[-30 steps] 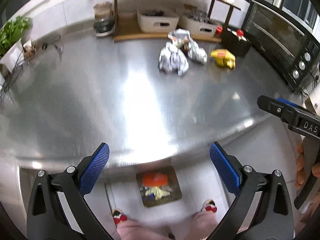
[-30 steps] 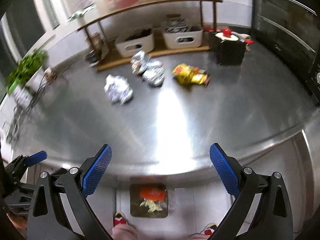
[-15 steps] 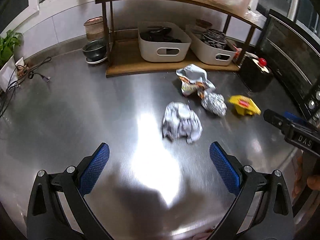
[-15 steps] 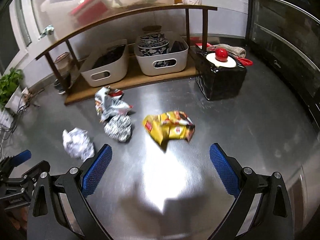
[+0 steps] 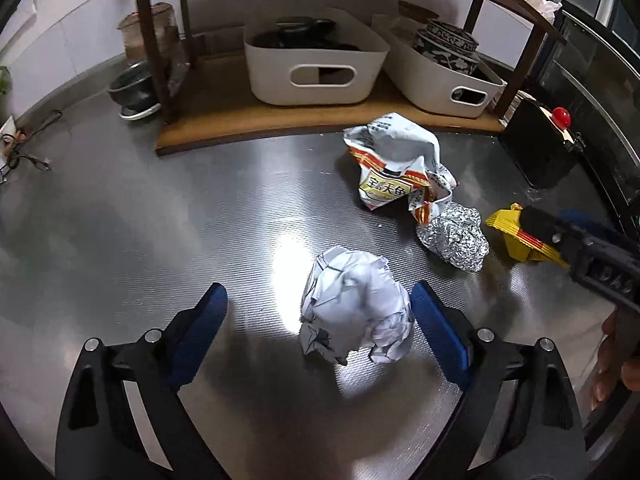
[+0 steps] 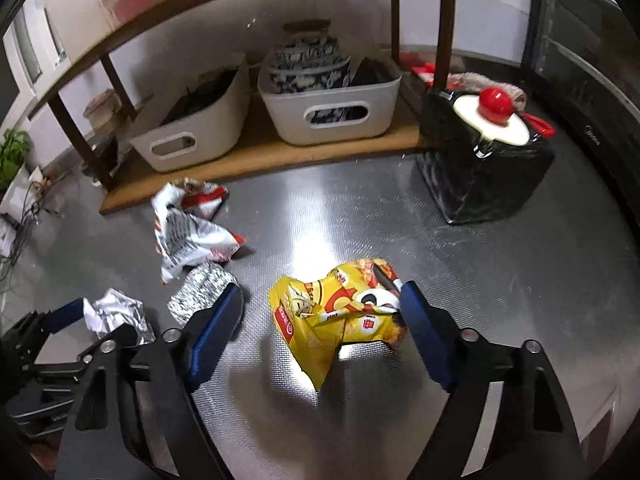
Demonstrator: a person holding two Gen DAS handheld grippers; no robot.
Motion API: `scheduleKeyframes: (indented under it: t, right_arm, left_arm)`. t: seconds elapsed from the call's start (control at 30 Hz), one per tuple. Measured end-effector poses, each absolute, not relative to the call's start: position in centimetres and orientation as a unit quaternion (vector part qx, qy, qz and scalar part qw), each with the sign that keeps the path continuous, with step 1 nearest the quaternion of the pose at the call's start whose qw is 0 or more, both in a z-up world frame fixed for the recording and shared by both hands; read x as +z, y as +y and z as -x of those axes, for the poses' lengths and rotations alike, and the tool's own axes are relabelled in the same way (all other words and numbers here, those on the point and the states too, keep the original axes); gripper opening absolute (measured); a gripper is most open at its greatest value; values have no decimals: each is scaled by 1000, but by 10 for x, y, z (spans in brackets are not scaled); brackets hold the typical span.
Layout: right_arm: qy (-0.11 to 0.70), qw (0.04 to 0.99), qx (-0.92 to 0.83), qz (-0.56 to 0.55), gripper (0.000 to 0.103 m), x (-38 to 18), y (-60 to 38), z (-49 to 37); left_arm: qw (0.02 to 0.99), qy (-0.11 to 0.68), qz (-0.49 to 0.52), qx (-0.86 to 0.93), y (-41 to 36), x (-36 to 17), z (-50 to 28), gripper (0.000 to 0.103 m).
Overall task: Collect trash
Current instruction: 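Grasp the white crumpled paper with the left tool while the right tool grasps the yellow snack wrapper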
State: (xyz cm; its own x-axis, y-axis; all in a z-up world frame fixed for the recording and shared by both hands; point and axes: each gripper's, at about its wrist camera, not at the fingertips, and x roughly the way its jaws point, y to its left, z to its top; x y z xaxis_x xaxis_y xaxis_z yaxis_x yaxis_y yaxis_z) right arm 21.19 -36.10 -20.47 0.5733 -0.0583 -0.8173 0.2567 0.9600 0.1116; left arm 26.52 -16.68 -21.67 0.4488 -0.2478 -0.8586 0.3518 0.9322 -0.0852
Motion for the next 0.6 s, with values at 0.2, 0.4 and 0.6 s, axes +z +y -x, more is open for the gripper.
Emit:
scheduleKeyframes:
  t: [0.2,0.4,0.6]
  right_arm:
    - [457,879,-98,-94,67,-213,-364,-213]
    - [460,878,-96,-94,30,-215,-369,-211]
    - [459,878,-90,-105,24,-215,-375,-202]
  left_arm:
    - [843,498,-53,-194,-178,-220,-269,77]
    - [835,506,-58,-207,-190,-228,-273,58]
    - [836,501,-59,-214,-194,-227,-272,42]
